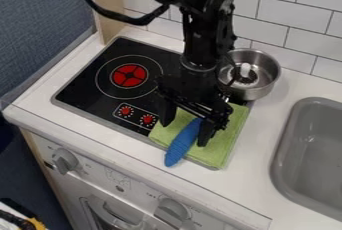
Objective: Put the blue fork on the left side of the burner
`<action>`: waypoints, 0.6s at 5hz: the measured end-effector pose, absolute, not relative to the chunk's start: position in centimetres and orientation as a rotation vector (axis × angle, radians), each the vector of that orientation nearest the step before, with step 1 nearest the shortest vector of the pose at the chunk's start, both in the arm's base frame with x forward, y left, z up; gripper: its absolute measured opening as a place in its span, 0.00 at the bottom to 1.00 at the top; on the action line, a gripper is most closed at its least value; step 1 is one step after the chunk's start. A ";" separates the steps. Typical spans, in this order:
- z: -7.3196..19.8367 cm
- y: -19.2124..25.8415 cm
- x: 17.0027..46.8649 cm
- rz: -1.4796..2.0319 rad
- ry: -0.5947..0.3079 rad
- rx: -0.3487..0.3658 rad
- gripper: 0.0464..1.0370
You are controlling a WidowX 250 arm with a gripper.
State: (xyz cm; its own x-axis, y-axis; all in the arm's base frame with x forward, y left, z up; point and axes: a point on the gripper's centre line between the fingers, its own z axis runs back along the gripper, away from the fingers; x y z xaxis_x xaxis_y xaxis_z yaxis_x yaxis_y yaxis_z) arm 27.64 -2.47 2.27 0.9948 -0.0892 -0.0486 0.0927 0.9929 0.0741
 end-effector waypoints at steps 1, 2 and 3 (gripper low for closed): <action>1.6 -2.7 27.5 -0.097 0.060 0.078 0.97; 1.7 -3.0 27.6 -0.112 0.055 0.086 0.92; 1.7 -3.1 27.6 -0.114 0.051 0.092 0.64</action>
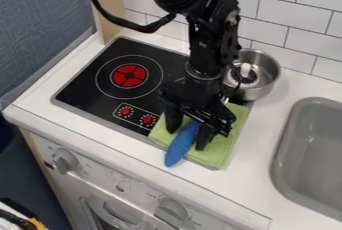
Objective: Put the blue fork on the left side of the burner
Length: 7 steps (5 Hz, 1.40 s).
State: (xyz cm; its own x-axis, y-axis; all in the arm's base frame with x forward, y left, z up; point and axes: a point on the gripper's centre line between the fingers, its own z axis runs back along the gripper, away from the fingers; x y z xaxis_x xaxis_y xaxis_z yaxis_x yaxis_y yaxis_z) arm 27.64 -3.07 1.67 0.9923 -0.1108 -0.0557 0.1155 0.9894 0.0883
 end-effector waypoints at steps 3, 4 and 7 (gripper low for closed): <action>1.8 -3.4 27.3 -0.120 0.064 0.104 0.31; 5.2 -2.9 27.7 -0.102 0.015 0.068 0.31; 6.9 6.6 31.4 0.091 0.050 0.014 0.31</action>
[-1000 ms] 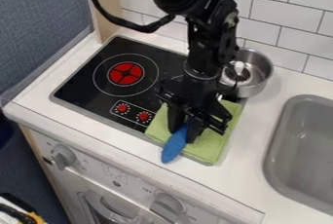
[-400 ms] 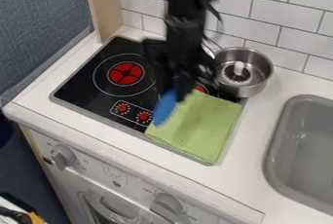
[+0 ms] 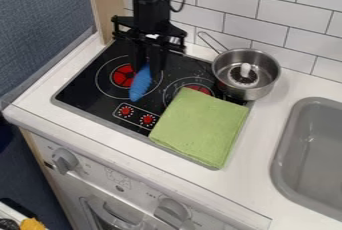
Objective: Put the blue fork on the left side of the burner
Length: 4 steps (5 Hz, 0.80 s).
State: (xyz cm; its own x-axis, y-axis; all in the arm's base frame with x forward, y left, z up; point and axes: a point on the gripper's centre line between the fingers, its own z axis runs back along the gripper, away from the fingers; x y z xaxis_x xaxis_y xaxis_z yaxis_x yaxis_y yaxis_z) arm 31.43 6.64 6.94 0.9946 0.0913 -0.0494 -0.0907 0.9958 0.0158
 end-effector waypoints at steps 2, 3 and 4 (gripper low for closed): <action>5.2 12.0 34.7 0.108 0.080 0.067 0.31; 5.3 13.7 35.9 0.114 0.078 0.090 0.31; 4.4 15.4 36.0 0.126 0.095 0.083 0.31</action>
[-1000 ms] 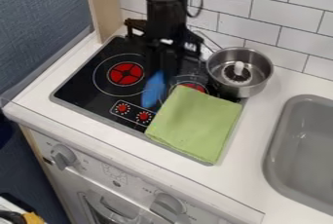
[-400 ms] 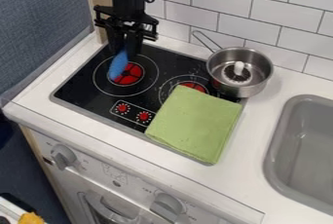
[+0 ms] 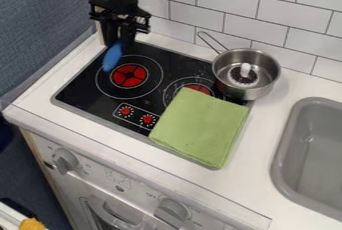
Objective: Put the blue fork on the left side of the burner
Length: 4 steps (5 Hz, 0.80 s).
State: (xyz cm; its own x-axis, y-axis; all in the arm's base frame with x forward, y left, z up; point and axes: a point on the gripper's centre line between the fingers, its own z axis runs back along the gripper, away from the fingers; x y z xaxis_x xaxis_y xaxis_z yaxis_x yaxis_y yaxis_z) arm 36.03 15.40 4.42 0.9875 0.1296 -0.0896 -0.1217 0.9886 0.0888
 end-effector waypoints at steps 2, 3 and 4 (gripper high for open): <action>2.9 16.8 36.5 0.129 0.107 0.103 0.31; 2.7 16.7 37.0 0.109 0.077 0.104 0.31; 2.6 16.6 37.2 0.087 0.065 0.099 0.31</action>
State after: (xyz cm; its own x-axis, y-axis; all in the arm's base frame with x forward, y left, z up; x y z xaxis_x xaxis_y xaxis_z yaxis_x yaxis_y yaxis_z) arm 37.17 16.62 2.64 0.9941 0.0897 -0.0607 -0.0833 0.9914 0.1013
